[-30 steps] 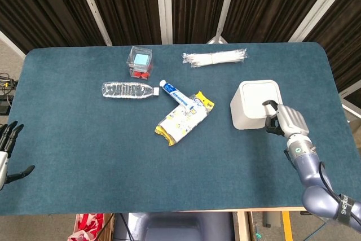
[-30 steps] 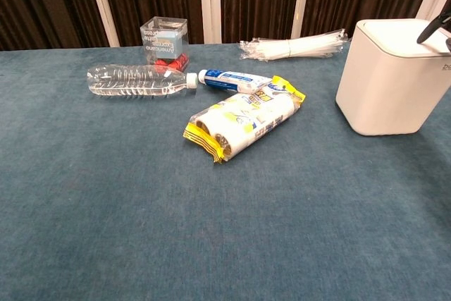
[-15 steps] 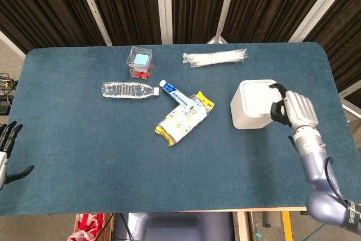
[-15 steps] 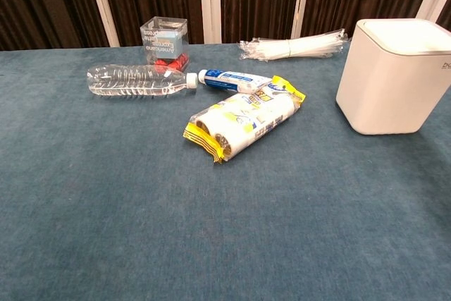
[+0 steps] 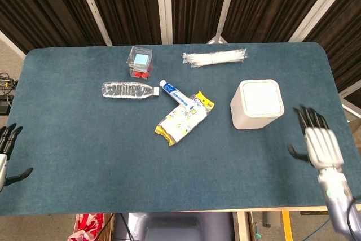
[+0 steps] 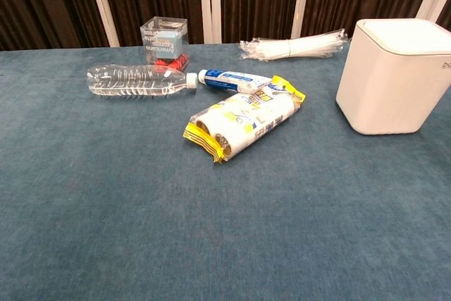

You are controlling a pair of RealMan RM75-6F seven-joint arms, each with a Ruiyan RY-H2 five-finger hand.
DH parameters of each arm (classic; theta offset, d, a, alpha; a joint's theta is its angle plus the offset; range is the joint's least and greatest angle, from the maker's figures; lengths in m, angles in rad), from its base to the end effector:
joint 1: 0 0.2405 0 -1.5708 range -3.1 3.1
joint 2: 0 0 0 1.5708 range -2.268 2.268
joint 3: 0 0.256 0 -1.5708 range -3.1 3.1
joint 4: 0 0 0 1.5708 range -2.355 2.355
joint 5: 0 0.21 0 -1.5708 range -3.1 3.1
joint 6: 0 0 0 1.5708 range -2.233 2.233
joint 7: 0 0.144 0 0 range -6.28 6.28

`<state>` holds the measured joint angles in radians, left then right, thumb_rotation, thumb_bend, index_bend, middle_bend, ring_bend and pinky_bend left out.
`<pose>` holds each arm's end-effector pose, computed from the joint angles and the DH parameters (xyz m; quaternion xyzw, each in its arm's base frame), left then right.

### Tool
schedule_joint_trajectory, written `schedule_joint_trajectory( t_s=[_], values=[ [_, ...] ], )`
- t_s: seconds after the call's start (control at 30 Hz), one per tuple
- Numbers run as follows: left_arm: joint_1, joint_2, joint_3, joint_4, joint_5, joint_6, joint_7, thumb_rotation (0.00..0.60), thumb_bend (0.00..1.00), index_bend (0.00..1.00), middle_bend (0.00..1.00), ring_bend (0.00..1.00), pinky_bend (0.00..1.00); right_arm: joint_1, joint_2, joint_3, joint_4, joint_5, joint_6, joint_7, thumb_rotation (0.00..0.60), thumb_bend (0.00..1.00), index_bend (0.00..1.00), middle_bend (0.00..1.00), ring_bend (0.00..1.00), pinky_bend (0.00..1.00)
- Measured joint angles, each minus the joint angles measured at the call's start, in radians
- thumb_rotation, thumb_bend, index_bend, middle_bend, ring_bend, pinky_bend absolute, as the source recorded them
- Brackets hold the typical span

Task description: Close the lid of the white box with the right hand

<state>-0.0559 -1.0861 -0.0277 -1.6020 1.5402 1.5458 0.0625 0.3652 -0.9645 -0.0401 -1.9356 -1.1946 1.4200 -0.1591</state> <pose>-0.3133 0.1675 0.1733 -0.6114 -0.3442 -0.3682 0.6100 -0.2545 -0.2289 0.1698 0.6023 -0.4264 0.3571 0.5726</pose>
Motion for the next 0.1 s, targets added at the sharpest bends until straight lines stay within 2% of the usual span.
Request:
schedule_joint_trajectory(
  t_s=[0.1],
  values=[
    [-0.001,-0.007,-0.002,0.007,-0.005,-0.001,0.012,0.600,0.00,0.00,0.00,0.00,0.00,-0.078,-0.045,-0.060,0.091,-0.115,0.083,0.008,0.600,0.28,0.00,0.00,0.00,0.00]
  ],
)
